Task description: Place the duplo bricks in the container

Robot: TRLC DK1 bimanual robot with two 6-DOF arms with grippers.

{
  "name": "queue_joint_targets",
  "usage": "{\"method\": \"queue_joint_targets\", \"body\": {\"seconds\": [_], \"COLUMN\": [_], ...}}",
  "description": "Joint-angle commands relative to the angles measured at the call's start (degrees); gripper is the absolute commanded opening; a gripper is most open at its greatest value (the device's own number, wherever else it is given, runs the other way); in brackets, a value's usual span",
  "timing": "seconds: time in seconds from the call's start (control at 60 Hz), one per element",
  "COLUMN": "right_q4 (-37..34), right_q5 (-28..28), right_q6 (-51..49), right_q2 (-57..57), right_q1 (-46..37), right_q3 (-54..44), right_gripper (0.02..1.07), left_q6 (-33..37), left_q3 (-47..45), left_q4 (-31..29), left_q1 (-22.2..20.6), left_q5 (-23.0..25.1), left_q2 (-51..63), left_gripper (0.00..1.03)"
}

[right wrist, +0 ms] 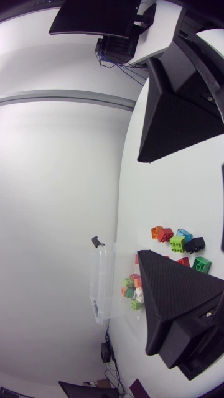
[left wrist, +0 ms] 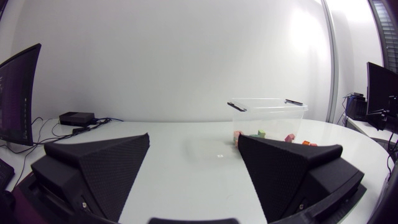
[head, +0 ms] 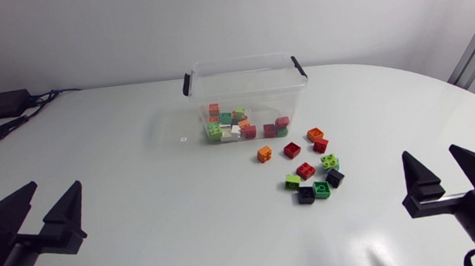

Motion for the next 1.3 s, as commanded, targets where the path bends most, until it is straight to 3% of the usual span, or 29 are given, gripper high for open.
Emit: {"method": "queue_joint_targets", "body": {"seconds": [0.0, 0.5, 0.65, 0.933, 1.067, 1.283], "right_q4": [0.6, 0.5, 0.6, 2.8, 1.4, -9.4], "right_q5": [0.3, 0.3, 0.2, -0.3, -0.5, -0.4], "right_q6": [-0.6, -1.9, -2.7, -2.7, -2.7, -3.4], "right_q2": [-0.3, -0.3, 2.1, 21.0, 29.3, 42.9], "right_q1": [0.3, 0.1, 0.1, 0.0, -0.1, -2.3], "right_q3": [-1.1, 0.5, 5.2, 14.5, 18.8, 27.2], "right_gripper": [1.03, 1.03, 1.03, 1.02, 1.02, 1.02], "left_q6": [-1.4, -1.2, -1.2, 1.1, 3.2, 8.0], "left_q3": [-1.2, 2.0, 10.8, 27.6, 38.4, 55.0], "left_q4": [0.1, 0.9, 1.1, -3.4, -9.3, -21.2], "left_q1": [-0.1, -1.3, -3.1, -12.9, -16.3, -19.4], "left_q5": [-0.2, -0.2, 0.2, 0.6, 0.6, 1.1], "left_q2": [-0.5, 0.9, 16.6, 44.6, 60.7, 81.7], "left_gripper": [0.99, 0.99, 0.96, 0.96, 0.96, 0.96]}}
